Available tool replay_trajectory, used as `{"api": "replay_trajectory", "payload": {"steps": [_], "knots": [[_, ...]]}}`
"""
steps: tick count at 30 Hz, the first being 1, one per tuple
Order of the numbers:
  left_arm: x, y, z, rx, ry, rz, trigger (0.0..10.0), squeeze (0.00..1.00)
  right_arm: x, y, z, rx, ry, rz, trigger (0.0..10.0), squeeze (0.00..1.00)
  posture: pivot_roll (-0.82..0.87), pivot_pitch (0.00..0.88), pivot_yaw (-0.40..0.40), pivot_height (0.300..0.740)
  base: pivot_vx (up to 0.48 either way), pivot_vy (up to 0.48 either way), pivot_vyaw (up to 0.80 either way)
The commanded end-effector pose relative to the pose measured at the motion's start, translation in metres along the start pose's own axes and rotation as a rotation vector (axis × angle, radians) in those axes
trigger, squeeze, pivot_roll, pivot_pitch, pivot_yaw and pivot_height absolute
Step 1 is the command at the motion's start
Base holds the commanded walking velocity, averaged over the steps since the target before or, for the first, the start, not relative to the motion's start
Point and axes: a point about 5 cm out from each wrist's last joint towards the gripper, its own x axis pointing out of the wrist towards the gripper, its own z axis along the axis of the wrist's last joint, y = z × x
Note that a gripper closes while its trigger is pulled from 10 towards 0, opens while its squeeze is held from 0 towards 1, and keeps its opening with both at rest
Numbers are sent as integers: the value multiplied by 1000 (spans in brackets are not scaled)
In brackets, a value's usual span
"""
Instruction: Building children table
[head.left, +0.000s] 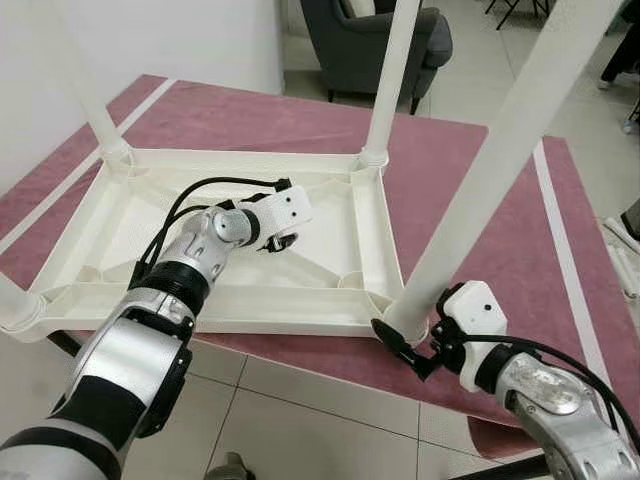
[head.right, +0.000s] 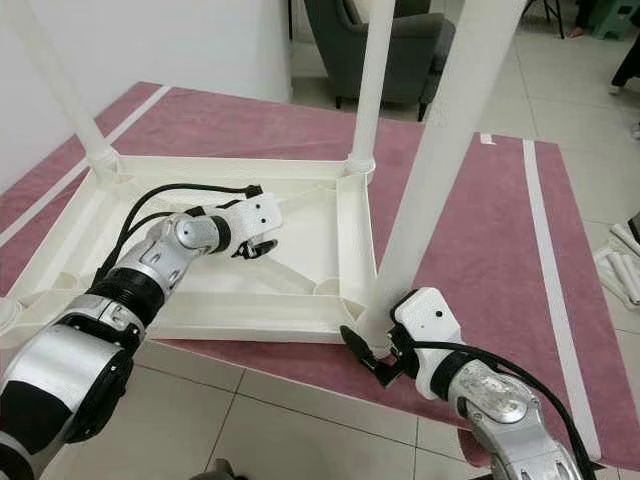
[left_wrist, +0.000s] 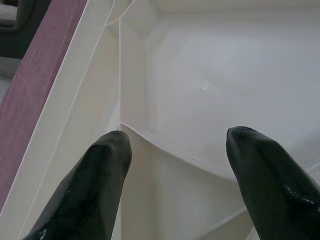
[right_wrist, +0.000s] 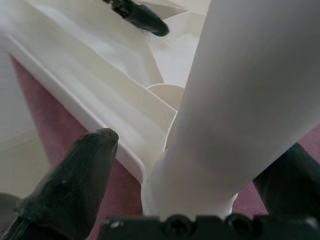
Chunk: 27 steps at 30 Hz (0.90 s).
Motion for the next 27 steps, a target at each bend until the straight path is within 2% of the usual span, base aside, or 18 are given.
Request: {"api": "replay_trajectory", "payload": {"steps": [1, 3, 4, 7, 10, 12, 14, 15, 16, 17, 19, 21, 23, 24, 25, 26, 27], "knots": [[4, -10, 3, 35, -5, -71, 10000, 0, -3, 16, 4, 22, -6, 127, 10000, 0, 16, 33, 49, 740, 0, 0, 0], [5, -14, 4, 40, -18, -98, 10000, 0, -6, 20, 3, 21, 4, 166, 10000, 0, 16, 33, 49, 740, 0, 0, 0], [6, -20, 8, 42, -55, -142, 10000, 0, -10, 23, 2, 17, 22, 214, 10000, 0, 19, 33, 47, 740, 0, 0, 0], [7, -25, 13, 34, -94, -176, 10000, 0, -13, 22, 2, 10, 33, 228, 10000, 0, 21, 32, 45, 740, 0, 0, 0], [8, -34, 27, -2, -190, -248, 10000, 0, -12, 9, 3, -18, 29, 171, 10000, 0, 22, 33, 43, 740, 0, 0, 0], [8, -36, 30, -7, -206, -261, 10000, 0, -12, 6, 4, -22, 25, 155, 10000, 0, 22, 33, 43, 740, 0, 0, 0], [9, -40, 37, -21, -249, -278, 10000, 0, -5, -9, 6, -20, 1, 29, 10000, 0, 26, 32, 41, 740, 0, 0, 0], [9, -40, 37, -21, -249, -278, 10000, 0, -5, -9, 6, -20, 1, 29, 10000, 0, 26, 32, 41, 740, 0, 0, 0], [9, -39, 44, -47, -284, -270, 10000, 0, 0, -21, 7, -8, -8, -78, 10000, 0, 26, 30, 39, 740, 0, 0, 0], [9, -39, 44, -47, -284, -270, 10000, 0, 0, -21, 7, -8, -8, -78, 10000, 0, 26, 30, 39, 740, 0, 0, 0], [6, -28, 49, -91, -325, -217, 10000, 0, 4, -26, 6, 25, -26, -149, 10000, 0, 25, 28, 43, 740, 0, 0, 0], [6, -28, 49, -91, -325, -217, 10000, 0, 4, -26, 6, 25, -26, -149, 10000, 0, 25, 28, 43, 740, 0, 0, 0], [-5, -13, 50, -134, -363, -165, 10000, 0, 6, -26, 7, 64, -53, -163, 10000, 0, 28, 27, 47, 740, 0, 0, 0], [-5, -13, 50, -134, -363, -165, 10000, 0, 6, -26, 7, 64, -53, -163, 10000, 0, 28, 27, 47, 740, 0, 0, 0], [-14, -6, 45, -147, -371, -150, 10000, 0, 7, -24, 8, 77, -66, -158, 10000, 0, 30, 26, 51, 740, 0, 0, 0], [-14, -6, 45, -147, -371, -150, 10000, 0, 7, -24, 8, 77, -66, -158, 10000, 0, 30, 26, 51, 740, 0, 0, 0], [-25, -4, 36, -151, -365, -148, 10000, 0, 9, -21, 9, 89, -81, -145, 10000, 0, 34, 26, 52, 740, 0, 0, 0]]}}
